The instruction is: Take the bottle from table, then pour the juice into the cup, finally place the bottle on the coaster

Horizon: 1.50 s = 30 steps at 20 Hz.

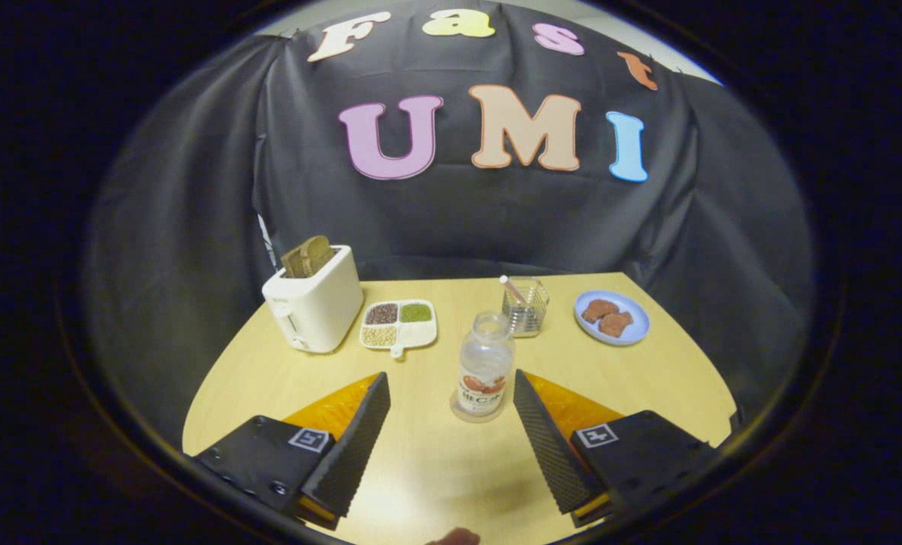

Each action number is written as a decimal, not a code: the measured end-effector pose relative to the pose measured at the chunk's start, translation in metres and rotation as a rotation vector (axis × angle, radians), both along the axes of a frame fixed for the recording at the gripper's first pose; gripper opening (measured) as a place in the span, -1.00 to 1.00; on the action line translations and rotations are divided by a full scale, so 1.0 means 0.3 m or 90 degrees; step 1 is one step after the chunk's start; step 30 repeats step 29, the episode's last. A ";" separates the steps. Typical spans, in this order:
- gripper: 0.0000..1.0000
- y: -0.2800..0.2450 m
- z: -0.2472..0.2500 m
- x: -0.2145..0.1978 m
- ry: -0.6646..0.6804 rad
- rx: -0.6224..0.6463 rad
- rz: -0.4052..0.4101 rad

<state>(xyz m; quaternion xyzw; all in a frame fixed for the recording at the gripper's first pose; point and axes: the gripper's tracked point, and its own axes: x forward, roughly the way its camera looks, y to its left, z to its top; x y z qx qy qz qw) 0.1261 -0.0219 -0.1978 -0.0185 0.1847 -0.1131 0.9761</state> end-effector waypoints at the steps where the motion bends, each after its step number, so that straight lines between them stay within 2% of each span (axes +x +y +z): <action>1: 1.00 -0.004 0.039 -0.005 -0.006 0.005 0.003; 7: 1.00 -0.086 0.240 -0.040 -0.033 0.003 -0.003; 12: 1.00 -0.107 0.349 -0.059 -0.042 0.004 0.026; 30: 1.00 -0.272 0.450 -0.104 -0.041 0.017 0.012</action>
